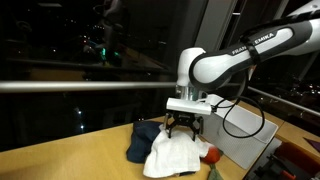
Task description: Put the objects from the white container on the left side of the table then place them back in the container.
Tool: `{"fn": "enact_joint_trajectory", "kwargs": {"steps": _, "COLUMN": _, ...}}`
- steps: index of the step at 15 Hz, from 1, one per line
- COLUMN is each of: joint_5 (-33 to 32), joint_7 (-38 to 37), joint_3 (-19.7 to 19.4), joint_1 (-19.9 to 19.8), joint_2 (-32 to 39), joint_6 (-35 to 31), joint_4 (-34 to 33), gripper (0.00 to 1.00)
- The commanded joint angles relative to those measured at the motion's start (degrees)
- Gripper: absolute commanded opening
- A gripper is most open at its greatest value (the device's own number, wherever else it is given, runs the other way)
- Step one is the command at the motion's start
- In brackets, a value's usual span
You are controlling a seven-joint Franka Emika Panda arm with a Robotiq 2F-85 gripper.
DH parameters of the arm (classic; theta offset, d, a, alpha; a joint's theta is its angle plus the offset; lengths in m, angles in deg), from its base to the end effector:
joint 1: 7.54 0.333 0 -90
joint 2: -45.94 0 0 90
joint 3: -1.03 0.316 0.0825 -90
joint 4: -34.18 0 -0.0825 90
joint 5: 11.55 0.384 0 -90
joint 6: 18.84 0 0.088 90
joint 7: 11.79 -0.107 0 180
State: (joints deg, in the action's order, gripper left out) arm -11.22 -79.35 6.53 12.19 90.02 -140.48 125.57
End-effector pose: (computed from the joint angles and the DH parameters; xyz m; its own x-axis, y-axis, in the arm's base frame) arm 0.6066 0.2787 0.1637 0.7046 -0.6924 -0.1556 -0.6661 -0.7209 0.1916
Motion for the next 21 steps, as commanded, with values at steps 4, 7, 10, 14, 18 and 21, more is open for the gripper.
{"fn": "enact_joint_trajectory", "kwargs": {"steps": 4, "joint_5": 0.9, "joint_7": 0.7, "joint_3": -1.2, "joint_1": 0.5, "joint_2": 6.1, "joint_6": 2.2, "joint_4": -7.0, "gripper": 1.0}}
{"fn": "enact_joint_trajectory", "kwargs": {"steps": 7, "joint_5": 1.3, "joint_7": 0.6, "joint_3": -1.1, "joint_1": 0.4, "joint_2": 7.4, "joint_6": 2.8, "joint_4": -8.5, "gripper": 0.75}}
{"fn": "enact_joint_trajectory", "kwargs": {"steps": 10, "joint_5": 2.0, "joint_7": 0.6, "joint_3": -1.0, "joint_1": -0.1, "joint_2": 7.6, "joint_6": 3.2, "joint_4": -8.9, "gripper": 0.6}}
{"fn": "enact_joint_trajectory", "kwargs": {"steps": 14, "joint_5": 3.1, "joint_7": 0.8, "joint_3": -0.9, "joint_1": -0.6, "joint_2": 7.2, "joint_6": 3.5, "joint_4": -8.8, "gripper": 0.32}}
{"fn": "enact_joint_trajectory", "kwargs": {"steps": 18, "joint_5": 3.2, "joint_7": 0.1, "joint_3": -1.2, "joint_1": -0.6, "joint_2": 3.3, "joint_6": 3.6, "joint_4": -6.1, "gripper": 0.19}}
{"fn": "enact_joint_trajectory", "kwargs": {"steps": 21, "joint_5": 2.4, "joint_7": -1.1, "joint_3": -2.3, "joint_1": -0.8, "joint_2": -5.5, "joint_6": 2.7, "joint_4": 0.9, "gripper": 0.13}}
